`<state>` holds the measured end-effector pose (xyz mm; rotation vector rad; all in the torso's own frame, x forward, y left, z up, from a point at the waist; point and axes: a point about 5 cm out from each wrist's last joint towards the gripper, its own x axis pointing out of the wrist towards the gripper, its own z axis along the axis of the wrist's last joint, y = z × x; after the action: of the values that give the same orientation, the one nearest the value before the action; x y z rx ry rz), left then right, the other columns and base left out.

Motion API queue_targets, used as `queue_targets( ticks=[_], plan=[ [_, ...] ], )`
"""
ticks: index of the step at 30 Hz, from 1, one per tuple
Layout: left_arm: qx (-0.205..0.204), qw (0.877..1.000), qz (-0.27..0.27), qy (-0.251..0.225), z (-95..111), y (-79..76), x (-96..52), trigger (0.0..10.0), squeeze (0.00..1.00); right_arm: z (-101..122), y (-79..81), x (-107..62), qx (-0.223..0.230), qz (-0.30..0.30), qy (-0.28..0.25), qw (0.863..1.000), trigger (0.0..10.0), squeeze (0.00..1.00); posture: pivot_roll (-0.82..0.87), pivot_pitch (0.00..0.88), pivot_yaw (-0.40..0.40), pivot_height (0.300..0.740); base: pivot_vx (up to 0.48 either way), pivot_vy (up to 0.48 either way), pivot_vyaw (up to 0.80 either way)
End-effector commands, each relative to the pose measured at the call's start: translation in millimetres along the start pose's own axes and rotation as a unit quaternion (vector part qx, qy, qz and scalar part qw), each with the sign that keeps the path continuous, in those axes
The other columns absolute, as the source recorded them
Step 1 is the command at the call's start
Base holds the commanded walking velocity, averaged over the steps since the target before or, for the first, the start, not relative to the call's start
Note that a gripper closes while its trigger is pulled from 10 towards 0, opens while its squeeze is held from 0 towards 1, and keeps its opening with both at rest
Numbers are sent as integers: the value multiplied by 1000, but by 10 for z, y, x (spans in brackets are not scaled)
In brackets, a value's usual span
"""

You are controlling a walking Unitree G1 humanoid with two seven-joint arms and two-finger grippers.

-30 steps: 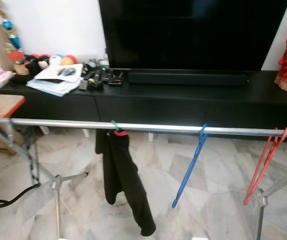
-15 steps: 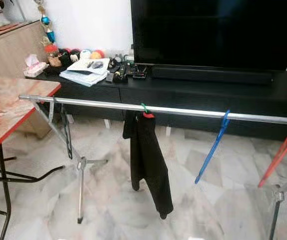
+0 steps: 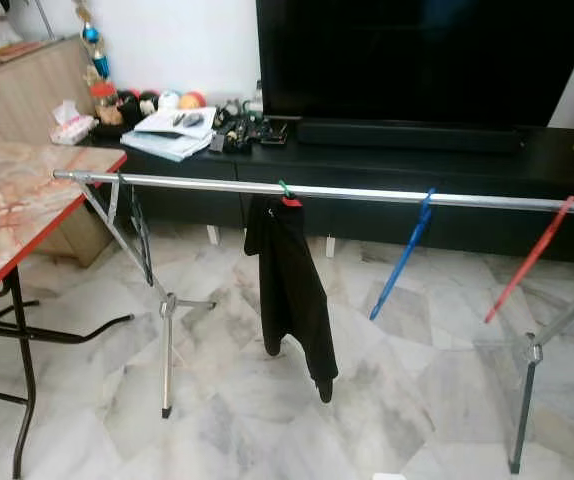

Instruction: Hang hanger

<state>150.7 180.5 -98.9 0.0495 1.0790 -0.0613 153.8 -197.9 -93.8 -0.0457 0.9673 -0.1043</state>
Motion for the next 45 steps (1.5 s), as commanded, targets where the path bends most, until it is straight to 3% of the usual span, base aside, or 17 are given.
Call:
queue_targets(
  ticks=[1,7,11,18,23,45],
  plan=[
    [5,999,-8,33,-159,-32,-17,10000,0,11,24,5,4,3,1,1000,10000,0,10,29,64,740,0,0,0],
    [-2,999,-10,32,-159,-37,-16,10000,0,-12,3,3,4,0,12,1000,10000,0,10,29,63,740,0,0,-84],
    [-9,999,-14,28,-156,-44,-16,10000,0,-18,-2,3,-2,4,16,1000,10000,0,10,29,63,740,0,0,-800],
    [30,999,-16,29,-139,-34,-15,10000,0,-10,-2,7,-6,6,19,1000,10000,0,12,27,62,740,0,-137,-800],
    [14,999,-5,31,-158,-23,-18,10000,0,-1,14,10,-5,8,19,1000,10000,0,10,24,63,740,0,-192,-800],
    [19,999,-8,30,-149,-27,-16,10000,0,2,31,13,-5,8,22,1000,10000,0,4,39,67,740,0,0,-800]
  ],
)
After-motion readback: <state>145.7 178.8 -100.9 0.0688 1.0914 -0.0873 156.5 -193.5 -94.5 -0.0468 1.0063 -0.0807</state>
